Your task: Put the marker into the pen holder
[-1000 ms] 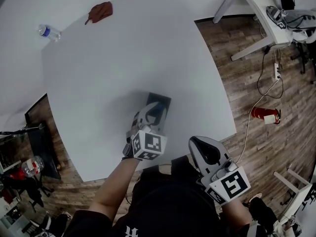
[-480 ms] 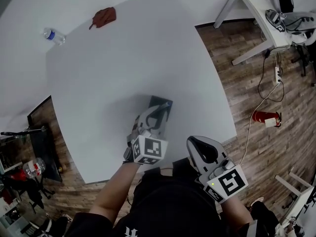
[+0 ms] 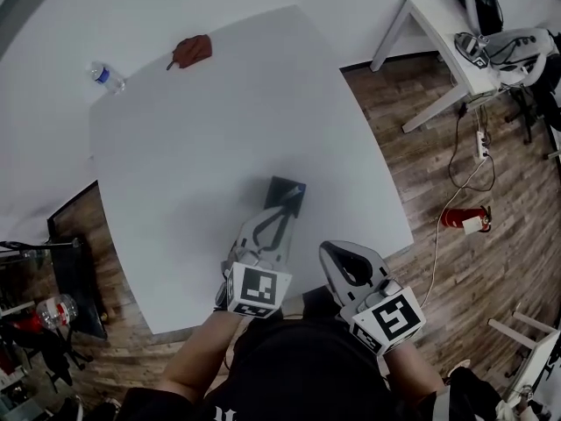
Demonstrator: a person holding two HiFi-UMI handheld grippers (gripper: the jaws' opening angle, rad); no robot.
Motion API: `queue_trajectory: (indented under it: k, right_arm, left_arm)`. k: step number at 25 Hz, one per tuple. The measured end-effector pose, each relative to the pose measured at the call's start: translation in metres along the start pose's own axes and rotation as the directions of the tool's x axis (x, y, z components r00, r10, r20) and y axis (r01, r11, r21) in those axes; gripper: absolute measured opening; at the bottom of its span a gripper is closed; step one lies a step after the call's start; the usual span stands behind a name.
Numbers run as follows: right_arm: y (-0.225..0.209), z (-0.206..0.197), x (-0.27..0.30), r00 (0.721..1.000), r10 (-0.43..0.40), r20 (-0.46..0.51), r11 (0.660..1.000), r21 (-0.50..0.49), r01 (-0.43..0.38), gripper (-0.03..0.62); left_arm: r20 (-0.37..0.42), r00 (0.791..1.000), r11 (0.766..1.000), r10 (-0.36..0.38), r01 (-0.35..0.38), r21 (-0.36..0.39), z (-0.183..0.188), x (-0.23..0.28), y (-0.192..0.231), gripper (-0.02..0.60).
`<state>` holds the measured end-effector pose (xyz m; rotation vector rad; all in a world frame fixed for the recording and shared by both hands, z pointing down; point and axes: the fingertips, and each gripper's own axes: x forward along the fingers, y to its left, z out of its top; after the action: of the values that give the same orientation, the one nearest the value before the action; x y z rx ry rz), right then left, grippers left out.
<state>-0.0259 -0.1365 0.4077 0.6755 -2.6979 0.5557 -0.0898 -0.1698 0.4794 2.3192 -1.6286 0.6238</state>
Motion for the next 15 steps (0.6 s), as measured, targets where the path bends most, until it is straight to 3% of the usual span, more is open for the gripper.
queue_trajectory:
  k: [15]
  right_arm:
    - [0.034,0.033,-0.009,0.994,-0.051,0.095,0.994,-0.088,0.059,0.015]
  left_arm:
    - [0.199,0.98,0.994,-0.026,0.046,-0.1,0.067,-0.092,-0.006,0.006]
